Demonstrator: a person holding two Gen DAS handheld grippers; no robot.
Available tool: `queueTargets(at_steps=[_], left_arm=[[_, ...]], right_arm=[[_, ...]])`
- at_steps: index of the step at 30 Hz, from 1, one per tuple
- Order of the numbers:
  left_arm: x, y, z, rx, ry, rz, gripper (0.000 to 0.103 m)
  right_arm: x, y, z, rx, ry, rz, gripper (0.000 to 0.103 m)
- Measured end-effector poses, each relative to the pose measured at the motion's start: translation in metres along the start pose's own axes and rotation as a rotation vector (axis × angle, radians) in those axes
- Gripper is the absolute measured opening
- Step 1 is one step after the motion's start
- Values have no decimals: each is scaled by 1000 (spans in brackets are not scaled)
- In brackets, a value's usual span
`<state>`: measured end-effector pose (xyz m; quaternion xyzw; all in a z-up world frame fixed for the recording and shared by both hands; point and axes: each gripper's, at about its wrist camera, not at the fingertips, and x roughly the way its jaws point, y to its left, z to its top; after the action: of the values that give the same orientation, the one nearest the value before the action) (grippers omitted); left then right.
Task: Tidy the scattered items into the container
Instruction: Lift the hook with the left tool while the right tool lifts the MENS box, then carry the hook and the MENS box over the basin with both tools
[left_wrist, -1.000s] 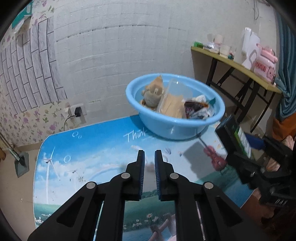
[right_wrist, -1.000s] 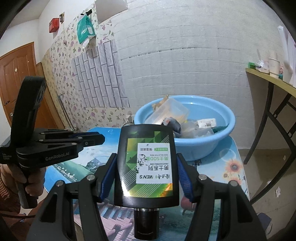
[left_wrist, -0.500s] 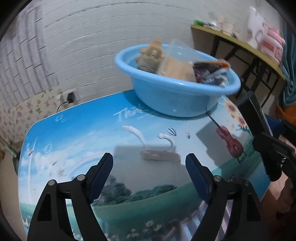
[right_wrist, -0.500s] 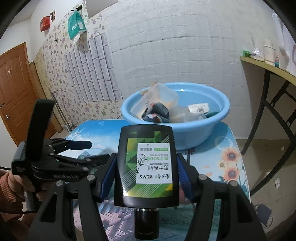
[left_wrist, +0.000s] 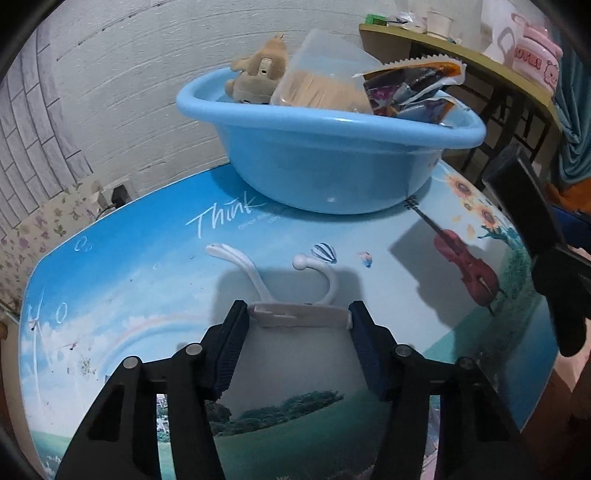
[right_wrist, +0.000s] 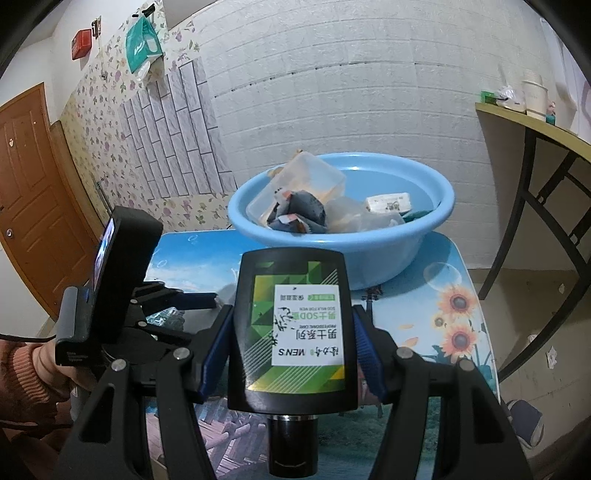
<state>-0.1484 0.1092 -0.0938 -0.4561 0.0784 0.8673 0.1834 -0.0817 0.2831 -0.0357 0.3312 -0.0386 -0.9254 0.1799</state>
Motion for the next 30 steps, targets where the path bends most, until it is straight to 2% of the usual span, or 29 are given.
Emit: queueTargets(at_steps=[5,18,30], left_arm=[[-12,0,-2,-9,-30,7,55],[-71,10,-2,-50,-141,7,55],[-116,9,19,-35,-245,40,55]], right_arm=[[-3,0,1,-3,-8,-3,61],[-18,8,4,-18,-38,-3,61],[-34,11,8,-25,-72,11,61]])
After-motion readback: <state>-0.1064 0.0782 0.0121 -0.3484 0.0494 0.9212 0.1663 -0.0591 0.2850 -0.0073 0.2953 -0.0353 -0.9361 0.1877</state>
